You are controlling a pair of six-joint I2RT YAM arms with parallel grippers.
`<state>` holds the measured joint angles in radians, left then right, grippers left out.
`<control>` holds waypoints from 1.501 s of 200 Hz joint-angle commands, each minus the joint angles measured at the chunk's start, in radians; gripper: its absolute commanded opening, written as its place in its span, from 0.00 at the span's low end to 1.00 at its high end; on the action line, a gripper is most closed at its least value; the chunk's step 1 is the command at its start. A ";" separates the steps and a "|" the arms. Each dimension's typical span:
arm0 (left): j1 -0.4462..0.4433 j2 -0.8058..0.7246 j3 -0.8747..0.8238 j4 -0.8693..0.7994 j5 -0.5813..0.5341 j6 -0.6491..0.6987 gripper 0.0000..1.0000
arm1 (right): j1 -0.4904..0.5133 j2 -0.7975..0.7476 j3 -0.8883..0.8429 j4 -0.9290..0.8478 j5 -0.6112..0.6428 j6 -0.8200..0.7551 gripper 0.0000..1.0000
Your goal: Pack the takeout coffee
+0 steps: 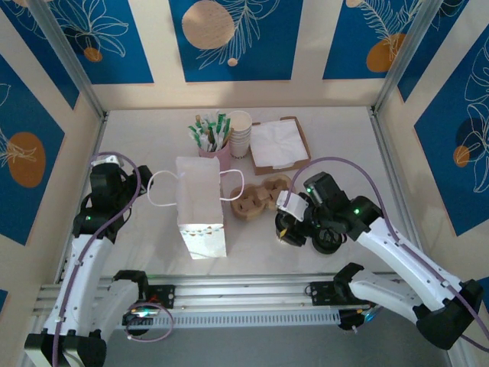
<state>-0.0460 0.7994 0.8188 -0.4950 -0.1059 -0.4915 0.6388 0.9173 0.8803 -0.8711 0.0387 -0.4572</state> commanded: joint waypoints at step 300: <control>0.006 -0.020 -0.014 0.006 0.009 -0.015 0.75 | 0.069 0.147 -0.159 0.000 0.198 -0.017 0.70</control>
<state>-0.0460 0.7929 0.8158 -0.4950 -0.1055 -0.4927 0.6868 1.0309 0.7959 -0.7395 0.1928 -0.4690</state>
